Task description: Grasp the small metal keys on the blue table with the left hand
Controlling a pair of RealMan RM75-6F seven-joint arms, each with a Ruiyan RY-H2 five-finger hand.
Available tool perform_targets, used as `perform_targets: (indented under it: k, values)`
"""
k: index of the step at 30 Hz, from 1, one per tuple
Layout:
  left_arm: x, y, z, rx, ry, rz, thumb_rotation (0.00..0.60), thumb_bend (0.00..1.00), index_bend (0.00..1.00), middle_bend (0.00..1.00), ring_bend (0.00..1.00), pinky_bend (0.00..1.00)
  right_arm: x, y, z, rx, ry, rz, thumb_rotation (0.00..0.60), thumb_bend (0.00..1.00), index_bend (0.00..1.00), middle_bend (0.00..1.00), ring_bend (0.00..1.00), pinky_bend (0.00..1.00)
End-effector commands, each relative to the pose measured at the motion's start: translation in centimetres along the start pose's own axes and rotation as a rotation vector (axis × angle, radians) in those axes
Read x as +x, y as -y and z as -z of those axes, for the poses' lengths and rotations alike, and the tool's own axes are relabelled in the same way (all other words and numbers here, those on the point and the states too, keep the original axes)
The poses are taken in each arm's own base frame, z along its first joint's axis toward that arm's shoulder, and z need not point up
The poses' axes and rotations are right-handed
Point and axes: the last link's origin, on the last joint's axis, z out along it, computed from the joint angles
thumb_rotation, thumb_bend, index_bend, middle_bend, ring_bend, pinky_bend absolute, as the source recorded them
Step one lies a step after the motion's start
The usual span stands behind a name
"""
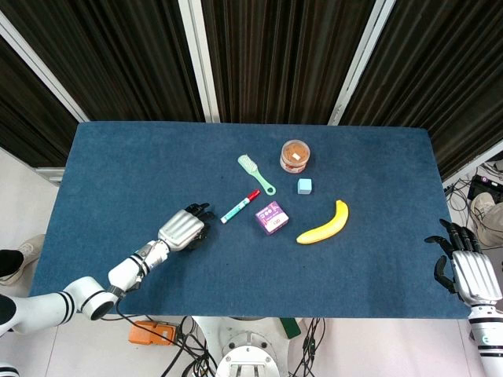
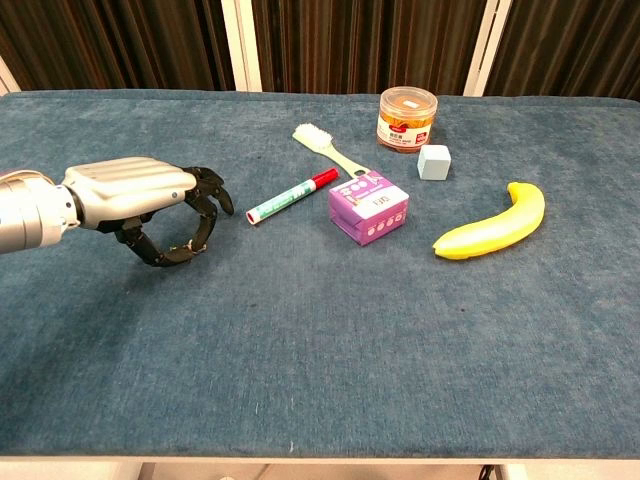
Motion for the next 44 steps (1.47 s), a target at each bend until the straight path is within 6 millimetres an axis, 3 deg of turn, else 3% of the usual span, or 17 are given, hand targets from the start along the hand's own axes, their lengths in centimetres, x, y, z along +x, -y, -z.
perform_targets:
  k: [1, 11, 20, 25, 36, 44]
  values:
    - [0.0, 0.0, 0.0, 0.002, 0.0, 0.002, 0.6, 0.41, 0.59, 0.21, 0.05, 0.16, 0.0, 0.0, 0.0, -0.001, 0.0, -0.001, 0.6, 1.0, 0.37, 0.12, 0.05, 0.0]
    - [0.4, -0.4, 0.0, -0.005, -0.028, 0.023, 0.6, 0.51, 0.68, 0.26, 0.07, 0.17, 0.0, 0.1, 0.0, 0.003, 0.001, -0.003, 0.6, 1.0, 0.37, 0.12, 0.05, 0.0]
    - [3.0, -0.9, 0.6, -0.013, -0.081, 0.015, 0.6, 0.53, 0.7, 0.27, 0.07, 0.17, 0.0, 0.1, 0.1, 0.006, 0.003, -0.006, 0.6, 1.0, 0.37, 0.12, 0.05, 0.0]
    - [5.7, -1.1, 1.6, -0.014, -0.117, -0.05, 0.6, 0.53, 0.7, 0.27, 0.07, 0.17, 0.0, 0.1, 0.1, 0.006, 0.002, -0.009, 0.6, 1.0, 0.37, 0.12, 0.05, 0.0]
    - [14.6, -2.2, 4.5, 0.029, -0.22, -0.215, 0.6, 0.53, 0.7, 0.27, 0.08, 0.18, 0.1, 0.1, 0.1, 0.005, -0.002, -0.011, 0.6, 1.0, 0.37, 0.12, 0.05, 0.0]
    - [18.9, -2.4, 6.0, 0.088, -0.253, -0.297, 0.6, 0.53, 0.7, 0.27, 0.08, 0.18, 0.1, 0.0, 0.1, 0.005, -0.006, -0.011, 0.6, 1.0, 0.37, 0.12, 0.05, 0.0]
